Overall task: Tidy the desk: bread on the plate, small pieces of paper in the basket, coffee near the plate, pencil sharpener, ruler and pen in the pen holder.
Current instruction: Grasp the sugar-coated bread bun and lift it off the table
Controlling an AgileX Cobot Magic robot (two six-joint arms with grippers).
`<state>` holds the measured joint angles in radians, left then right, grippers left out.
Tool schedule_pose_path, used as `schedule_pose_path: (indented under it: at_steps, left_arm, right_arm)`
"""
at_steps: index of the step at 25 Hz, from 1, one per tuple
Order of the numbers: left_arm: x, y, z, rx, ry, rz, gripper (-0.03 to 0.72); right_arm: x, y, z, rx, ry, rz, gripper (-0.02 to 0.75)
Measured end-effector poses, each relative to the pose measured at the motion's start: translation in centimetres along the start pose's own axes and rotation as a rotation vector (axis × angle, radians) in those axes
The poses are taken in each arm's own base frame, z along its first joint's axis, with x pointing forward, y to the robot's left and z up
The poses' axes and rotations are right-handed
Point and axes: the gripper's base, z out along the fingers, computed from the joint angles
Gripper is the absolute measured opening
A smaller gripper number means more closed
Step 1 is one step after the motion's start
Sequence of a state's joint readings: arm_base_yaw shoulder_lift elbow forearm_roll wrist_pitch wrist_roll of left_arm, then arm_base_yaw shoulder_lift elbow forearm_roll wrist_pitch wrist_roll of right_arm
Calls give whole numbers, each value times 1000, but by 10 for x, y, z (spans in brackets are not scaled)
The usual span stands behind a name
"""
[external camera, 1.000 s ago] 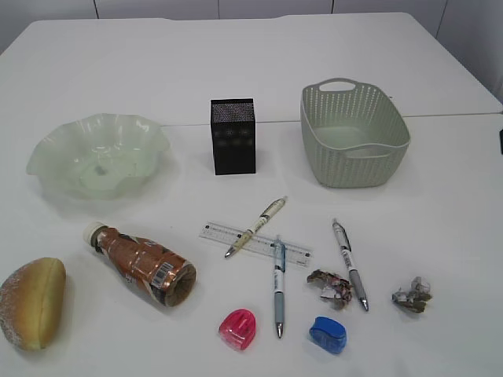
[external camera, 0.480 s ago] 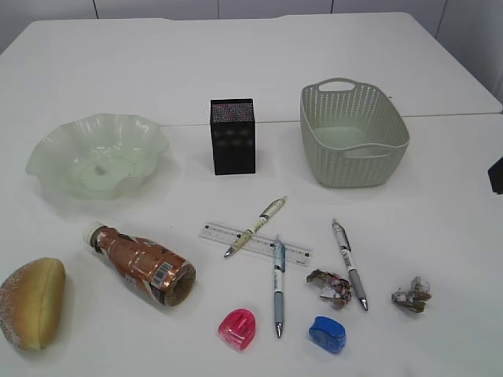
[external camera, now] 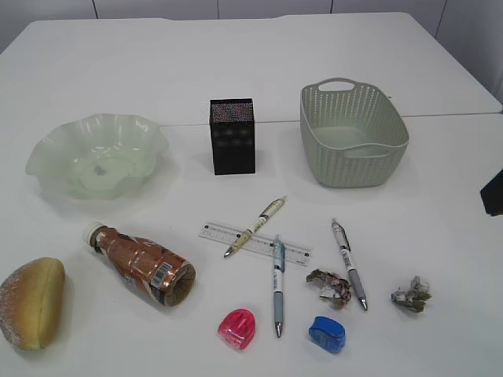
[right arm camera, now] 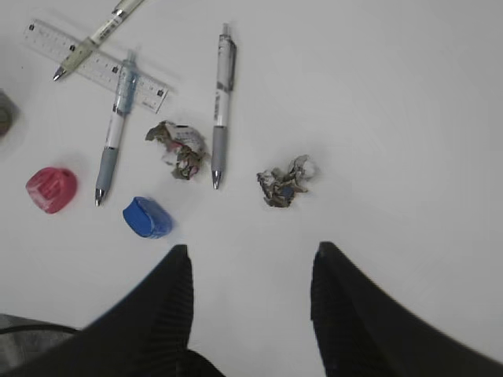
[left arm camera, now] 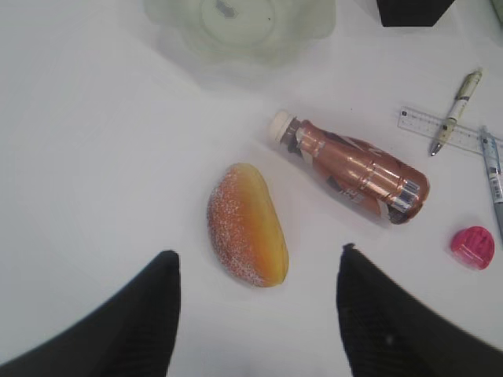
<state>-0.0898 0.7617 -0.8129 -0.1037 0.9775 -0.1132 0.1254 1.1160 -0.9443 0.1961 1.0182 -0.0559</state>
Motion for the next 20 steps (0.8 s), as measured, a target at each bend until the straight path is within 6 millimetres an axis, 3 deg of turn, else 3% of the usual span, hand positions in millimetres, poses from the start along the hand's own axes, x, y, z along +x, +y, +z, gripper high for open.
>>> schedule_pose_path:
  at_steps: [11, 17, 20]
  left_arm:
    - [-1, 1, 6, -11, 29, 6, 459]
    - [-7, 2, 48, -29, 237, 4, 462]
    - [-10, 4, 75, -47, 332, -5, 505]
  right_arm:
    - [5, 3, 1, 20, 51, -47, 363]
    - [5, 4, 1, 8, 51, -40, 363]
    - [5, 4, 1, 7, 51, -39, 363]
